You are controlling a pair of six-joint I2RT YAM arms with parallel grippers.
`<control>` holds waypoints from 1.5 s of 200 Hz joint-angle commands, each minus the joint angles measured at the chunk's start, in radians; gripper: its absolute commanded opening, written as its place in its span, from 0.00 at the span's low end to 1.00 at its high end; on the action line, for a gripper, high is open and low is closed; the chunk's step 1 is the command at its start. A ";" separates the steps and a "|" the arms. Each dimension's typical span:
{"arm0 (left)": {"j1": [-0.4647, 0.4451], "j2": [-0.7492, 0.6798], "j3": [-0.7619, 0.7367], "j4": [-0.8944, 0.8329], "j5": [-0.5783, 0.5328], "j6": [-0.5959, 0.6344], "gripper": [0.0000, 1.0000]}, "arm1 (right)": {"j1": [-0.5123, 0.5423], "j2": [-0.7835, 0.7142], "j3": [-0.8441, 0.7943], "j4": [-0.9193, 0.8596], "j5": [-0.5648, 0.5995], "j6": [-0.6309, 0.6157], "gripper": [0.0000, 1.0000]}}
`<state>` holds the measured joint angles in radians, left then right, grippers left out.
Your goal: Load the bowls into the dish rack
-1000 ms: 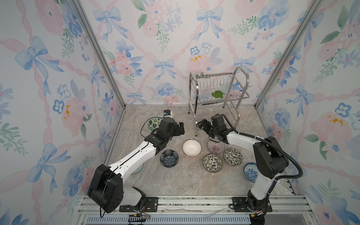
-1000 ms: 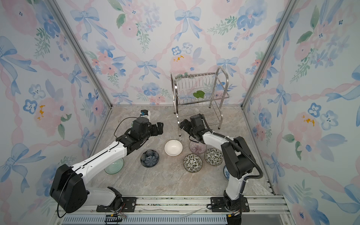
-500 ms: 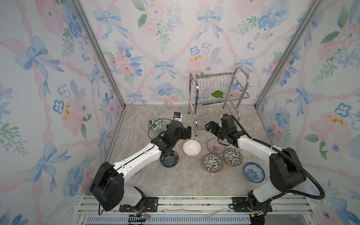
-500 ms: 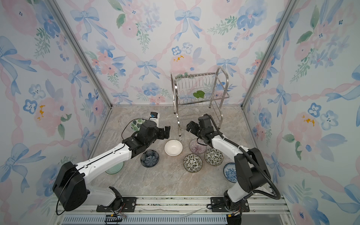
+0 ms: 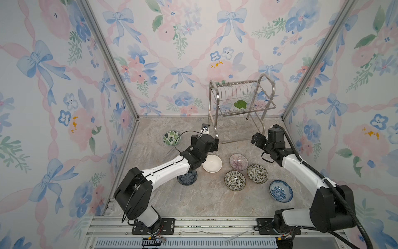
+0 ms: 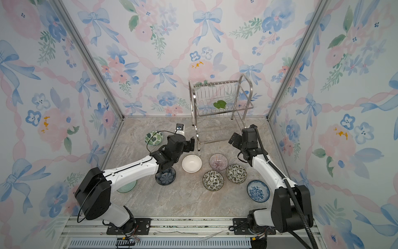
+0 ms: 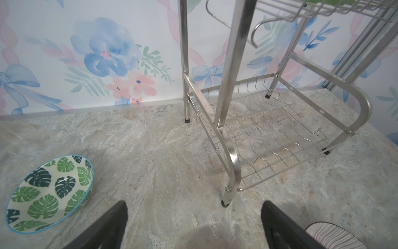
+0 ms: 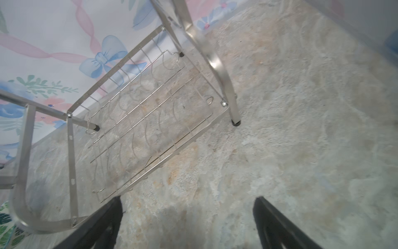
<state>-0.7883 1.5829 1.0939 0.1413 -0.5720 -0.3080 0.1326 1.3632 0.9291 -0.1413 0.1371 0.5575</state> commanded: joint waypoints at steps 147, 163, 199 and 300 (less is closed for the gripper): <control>0.053 0.359 0.294 -0.126 0.187 -0.150 0.88 | -0.134 0.126 0.048 0.034 0.010 -0.076 0.97; 0.069 0.367 0.290 -0.098 0.205 -0.165 0.84 | -0.137 0.132 0.063 0.028 0.012 -0.082 0.97; 0.070 0.382 0.295 -0.065 0.214 -0.137 0.62 | -0.136 0.143 0.074 0.035 0.000 -0.080 0.97; 0.106 0.338 0.262 -0.068 0.161 -0.118 0.16 | -0.122 0.169 0.093 0.032 0.035 -0.123 0.97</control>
<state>-0.7143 1.9568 1.3727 0.0654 -0.3706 -0.4431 0.0017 1.5124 0.9859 -0.1017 0.1444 0.4751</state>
